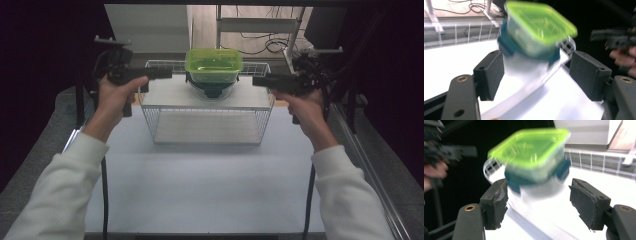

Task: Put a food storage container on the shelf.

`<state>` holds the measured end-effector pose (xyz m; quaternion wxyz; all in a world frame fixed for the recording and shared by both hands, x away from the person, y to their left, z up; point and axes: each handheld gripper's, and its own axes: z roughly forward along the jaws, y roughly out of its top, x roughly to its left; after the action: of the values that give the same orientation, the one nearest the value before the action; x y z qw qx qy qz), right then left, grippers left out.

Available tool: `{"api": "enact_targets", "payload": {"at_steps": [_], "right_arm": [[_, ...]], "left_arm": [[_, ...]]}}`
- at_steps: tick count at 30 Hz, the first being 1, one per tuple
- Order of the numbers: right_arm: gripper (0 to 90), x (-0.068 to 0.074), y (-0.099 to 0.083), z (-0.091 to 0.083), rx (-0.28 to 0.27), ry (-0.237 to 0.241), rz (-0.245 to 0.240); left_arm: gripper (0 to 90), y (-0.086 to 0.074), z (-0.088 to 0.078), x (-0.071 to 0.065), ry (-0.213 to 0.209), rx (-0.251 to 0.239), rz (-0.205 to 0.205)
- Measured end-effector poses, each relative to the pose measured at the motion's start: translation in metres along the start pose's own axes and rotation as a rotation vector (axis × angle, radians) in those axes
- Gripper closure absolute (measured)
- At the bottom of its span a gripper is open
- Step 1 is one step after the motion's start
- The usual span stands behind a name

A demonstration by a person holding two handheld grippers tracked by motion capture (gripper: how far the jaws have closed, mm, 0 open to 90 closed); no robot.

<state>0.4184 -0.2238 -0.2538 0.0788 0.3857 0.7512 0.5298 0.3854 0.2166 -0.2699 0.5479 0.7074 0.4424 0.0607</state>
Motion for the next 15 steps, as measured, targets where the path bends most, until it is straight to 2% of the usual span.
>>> {"api": "enact_targets", "payload": {"at_steps": [3,7,12,15], "right_arm": [[28.8,0.007,-0.029,-0.014,0.01,-0.003,-0.043],[28.8,0.013,-0.063,-0.025,0.019,-0.026,-0.075],[28.9,0.018,-0.111,-0.033,0.038,-0.033,-0.11],[28.9,0.018,-0.139,-0.033,0.054,-0.031,-0.099]], "left_arm": [[27.7,-0.03,-0.012,-0.008,-0.012,0.023,0.031],[27.7,-0.075,-0.021,-0.017,0.006,0.054,0.072],[27.8,-0.123,-0.021,-0.019,-0.004,0.074,0.051],[27.9,-0.149,-0.02,-0.018,0.006,0.09,0.061]]}}
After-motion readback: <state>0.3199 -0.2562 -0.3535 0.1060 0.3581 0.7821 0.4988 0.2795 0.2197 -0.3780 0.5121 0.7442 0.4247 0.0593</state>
